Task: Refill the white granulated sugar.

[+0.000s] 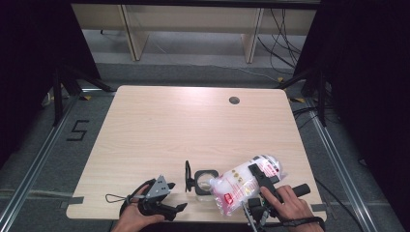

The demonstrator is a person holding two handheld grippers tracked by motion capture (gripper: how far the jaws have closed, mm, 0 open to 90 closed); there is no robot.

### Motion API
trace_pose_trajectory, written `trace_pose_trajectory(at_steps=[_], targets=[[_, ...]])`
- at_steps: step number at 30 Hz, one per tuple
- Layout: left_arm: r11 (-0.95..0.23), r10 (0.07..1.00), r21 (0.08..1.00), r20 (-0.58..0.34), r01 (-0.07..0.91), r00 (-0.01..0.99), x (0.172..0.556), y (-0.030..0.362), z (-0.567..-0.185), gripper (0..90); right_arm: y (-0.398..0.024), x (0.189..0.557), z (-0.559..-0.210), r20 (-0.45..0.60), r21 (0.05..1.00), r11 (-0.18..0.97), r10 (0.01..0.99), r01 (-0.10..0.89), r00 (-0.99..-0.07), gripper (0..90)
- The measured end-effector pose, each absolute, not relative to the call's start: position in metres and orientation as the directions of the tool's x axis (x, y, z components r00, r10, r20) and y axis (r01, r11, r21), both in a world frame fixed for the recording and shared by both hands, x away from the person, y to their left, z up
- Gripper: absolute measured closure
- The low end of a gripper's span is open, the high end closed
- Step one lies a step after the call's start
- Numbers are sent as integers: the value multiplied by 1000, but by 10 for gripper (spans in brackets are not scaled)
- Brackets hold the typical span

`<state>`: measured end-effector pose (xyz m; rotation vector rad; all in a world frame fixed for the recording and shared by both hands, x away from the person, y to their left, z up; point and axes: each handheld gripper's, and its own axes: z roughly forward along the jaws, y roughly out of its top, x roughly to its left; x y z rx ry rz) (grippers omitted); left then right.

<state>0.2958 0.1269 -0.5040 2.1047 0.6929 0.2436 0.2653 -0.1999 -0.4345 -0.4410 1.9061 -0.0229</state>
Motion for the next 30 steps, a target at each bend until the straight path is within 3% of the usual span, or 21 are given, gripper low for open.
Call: trace_pose_trajectory(at_steps=[5, 12, 14, 15, 18, 22, 30], targets=[[-494, 538, 794, -41, 355, 842, 298, 128, -503, 207, -202, 265, -433, -898, -245, 923, -331, -297, -288, 407], [-479, 550, 792, -67, 380, 832, 296, 128, -503, 207, -205, 265, -432, -917, -161, 943, -252, -291, -309, 408], [-482, 553, 791, -60, 378, 831, 296, 129, -503, 207, -204, 266, -430, -906, -193, 932, -289, -306, -309, 408], [-491, 542, 795, -41, 356, 839, 297, 129, -503, 207, -207, 264, -435, -911, -154, 951, -242, -267, -334, 408], [-497, 537, 795, -34, 349, 843, 298, 129, -502, 208, -206, 266, -434, -901, -208, 937, -295, -279, -318, 409], [-494, 540, 795, -37, 352, 841, 298, 129, -502, 207, -208, 264, -435, -912, -168, 950, -251, -262, -325, 409], [-469, 550, 796, -75, 382, 832, 296, 127, -503, 207, -207, 266, -431, -900, -221, 932, -308, -286, -309, 409]])
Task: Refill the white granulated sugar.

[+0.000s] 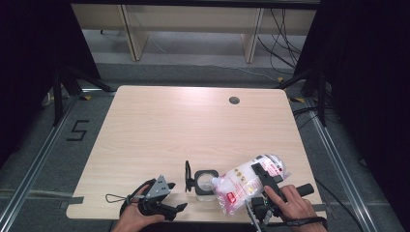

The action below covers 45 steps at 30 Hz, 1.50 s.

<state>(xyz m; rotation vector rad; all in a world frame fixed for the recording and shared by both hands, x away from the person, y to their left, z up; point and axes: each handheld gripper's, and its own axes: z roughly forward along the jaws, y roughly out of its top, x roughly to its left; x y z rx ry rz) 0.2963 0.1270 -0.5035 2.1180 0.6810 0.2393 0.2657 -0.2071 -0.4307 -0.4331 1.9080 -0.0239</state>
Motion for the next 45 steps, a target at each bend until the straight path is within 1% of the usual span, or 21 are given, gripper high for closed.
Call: trace_pose_trajectory(at_steps=[3, 7, 8, 9, 12, 14, 18, 19, 20, 21, 24, 26, 27, 28, 34, 36, 40, 41, 42, 43, 45], targets=[[-468, 551, 797, -74, 382, 831, 296, 127, -504, 207, -207, 267, -429, -898, -241, 924, -329, -297, -293, 409], [-479, 552, 794, -59, 374, 832, 297, 128, -503, 207, -206, 269, -429, -903, -232, 924, -321, -304, -284, 410], [-481, 551, 793, -59, 375, 832, 297, 128, -503, 207, -204, 268, -426, -894, -238, 929, -323, -283, -310, 410], [-484, 549, 790, -59, 375, 833, 297, 128, -503, 207, -204, 268, -426, -894, -238, 929, -323, -283, -310, 410], [-481, 540, 802, -49, 355, 840, 297, 128, -503, 207, -204, 267, -428, -905, -193, 940, -282, -283, -318, 410], [-463, 548, 798, -84, 385, 833, 296, 126, -504, 207, -204, 268, -427, -901, -216, 934, -303, -284, -311, 410], [-461, 550, 800, -82, 384, 831, 296, 126, -504, 207, -205, 268, -428, -901, -222, 934, -306, -279, -307, 410], [-459, 554, 802, -79, 383, 829, 296, 126, -504, 207, -206, 266, -429, -906, -206, 942, -287, -266, -312, 410], [-459, 557, 803, -75, 381, 827, 295, 126, -504, 207, -206, 267, -430, -913, -195, 941, -277, -276, -300, 410], [-458, 557, 803, -75, 382, 827, 295, 126, -504, 207, -206, 269, -428, -908, -222, 925, -311, -307, -281, 410], [-462, 552, 799, -82, 386, 830, 295, 126, -504, 207, -207, 266, -428, -907, -190, 942, -276, -275, -318, 410], [-461, 552, 799, -82, 385, 830, 295, 126, -504, 207, -207, 268, -425, -905, -211, 926, -306, -313, -294, 410], [-462, 551, 799, -81, 385, 830, 296, 126, -504, 207, -207, 266, -427, -908, -186, 942, -273, -279, -318, 410], [-462, 551, 799, -81, 385, 830, 296, 126, -504, 207, -208, 266, -429, -915, -169, 946, -255, -276, -314, 411], [-459, 557, 802, -74, 382, 827, 296, 126, -504, 207, -209, 268, -426, -903, -218, 929, -309, -301, -300, 411], [-460, 557, 801, -75, 383, 827, 296, 126, -504, 207, -209, 267, -428, -908, -196, 936, -286, -291, -307, 411], [-466, 554, 798, -72, 381, 829, 296, 126, -504, 207, -208, 268, -427, -903, -216, 928, -309, -304, -300, 411], [-466, 556, 799, -69, 379, 828, 296, 126, -504, 207, -209, 265, -430, -909, -181, 945, -267, -273, -320, 411], [-466, 556, 799, -68, 379, 828, 296, 126, -504, 207, -209, 265, -430, -909, -181, 945, -267, -273, -320, 411], [-460, 557, 801, -76, 383, 827, 296, 126, -504, 207, -208, 266, -428, -898, -219, 934, -306, -283, -317, 411], [-459, 557, 801, -77, 384, 827, 296, 126, -505, 207, -208, 267, -429, -906, -205, 934, -295, -293, -305, 411]])
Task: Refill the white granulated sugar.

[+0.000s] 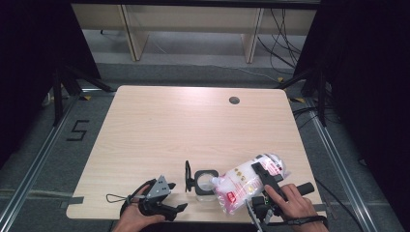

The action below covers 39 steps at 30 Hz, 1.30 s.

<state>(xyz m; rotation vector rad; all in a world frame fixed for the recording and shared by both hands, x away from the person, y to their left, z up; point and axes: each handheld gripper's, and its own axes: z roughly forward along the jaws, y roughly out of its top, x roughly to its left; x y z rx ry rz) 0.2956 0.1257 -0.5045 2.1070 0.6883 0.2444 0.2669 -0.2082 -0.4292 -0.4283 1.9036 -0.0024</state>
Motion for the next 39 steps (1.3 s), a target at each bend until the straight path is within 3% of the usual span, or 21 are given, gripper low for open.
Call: trace_pose_trajectory(at_steps=[2, 11, 39], targets=[[-459, 556, 802, -77, 383, 827, 296, 126, -504, 207, -210, 266, -432, -914, -173, 946, -258, -274, -313, 411], [-459, 556, 801, -77, 383, 827, 296, 125, -505, 207, -209, 266, -427, -900, -237, 928, -322, -289, -294, 411], [-458, 556, 803, -76, 381, 828, 296, 126, -504, 207, -209, 267, -430, -907, -220, 929, -307, -298, -288, 412]])
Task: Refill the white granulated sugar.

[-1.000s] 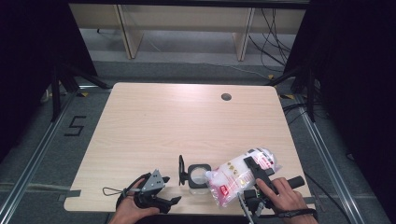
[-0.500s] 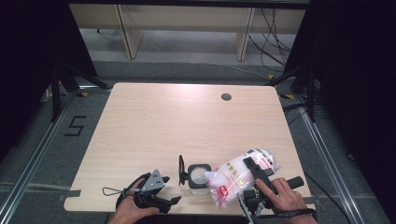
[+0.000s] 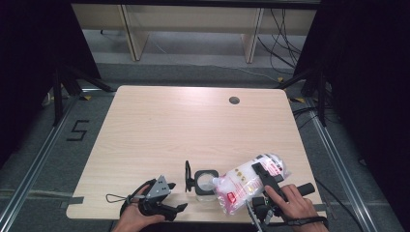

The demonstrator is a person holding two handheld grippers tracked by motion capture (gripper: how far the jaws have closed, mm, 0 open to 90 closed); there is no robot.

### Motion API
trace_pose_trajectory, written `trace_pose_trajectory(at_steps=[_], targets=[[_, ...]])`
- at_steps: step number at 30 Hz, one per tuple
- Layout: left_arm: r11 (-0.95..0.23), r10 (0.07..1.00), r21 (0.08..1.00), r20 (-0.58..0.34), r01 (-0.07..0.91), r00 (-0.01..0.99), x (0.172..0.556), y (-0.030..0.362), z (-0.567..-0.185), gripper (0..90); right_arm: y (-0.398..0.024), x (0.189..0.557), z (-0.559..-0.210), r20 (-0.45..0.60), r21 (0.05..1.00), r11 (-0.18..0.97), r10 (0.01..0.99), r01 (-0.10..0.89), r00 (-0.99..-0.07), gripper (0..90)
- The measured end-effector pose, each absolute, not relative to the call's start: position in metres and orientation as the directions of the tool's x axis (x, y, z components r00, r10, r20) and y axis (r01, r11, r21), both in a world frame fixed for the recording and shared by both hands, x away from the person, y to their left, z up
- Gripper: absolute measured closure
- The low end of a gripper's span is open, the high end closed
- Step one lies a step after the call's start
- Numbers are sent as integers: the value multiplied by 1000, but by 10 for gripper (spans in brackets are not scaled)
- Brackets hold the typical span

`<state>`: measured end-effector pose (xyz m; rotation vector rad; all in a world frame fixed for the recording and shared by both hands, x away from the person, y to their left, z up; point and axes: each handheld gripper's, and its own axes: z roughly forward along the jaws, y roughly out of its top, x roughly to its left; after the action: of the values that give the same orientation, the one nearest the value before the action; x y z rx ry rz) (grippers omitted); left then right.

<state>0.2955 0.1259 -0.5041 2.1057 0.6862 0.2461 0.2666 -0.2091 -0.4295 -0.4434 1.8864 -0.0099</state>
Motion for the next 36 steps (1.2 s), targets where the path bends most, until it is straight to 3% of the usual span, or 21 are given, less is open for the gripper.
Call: trace_pose_trajectory(at_steps=[8, 11, 14, 17, 36], targets=[[-459, 556, 803, -75, 381, 828, 295, 126, -504, 207, -210, 265, -428, -900, -218, 939, -298, -265, -318, 412], [-458, 556, 803, -75, 381, 828, 295, 126, -504, 207, -209, 267, -425, -897, -252, 918, -340, -306, -283, 413], [-458, 556, 803, -76, 381, 828, 295, 126, -504, 207, -210, 265, -428, -901, -224, 936, -305, -270, -310, 412], [-462, 551, 799, -82, 385, 831, 296, 126, -504, 207, -208, 266, -425, -887, -268, 917, -355, -296, -297, 413], [-463, 550, 798, -82, 385, 831, 296, 126, -504, 207, -209, 265, -427, -890, -249, 926, -335, -285, -310, 413]])
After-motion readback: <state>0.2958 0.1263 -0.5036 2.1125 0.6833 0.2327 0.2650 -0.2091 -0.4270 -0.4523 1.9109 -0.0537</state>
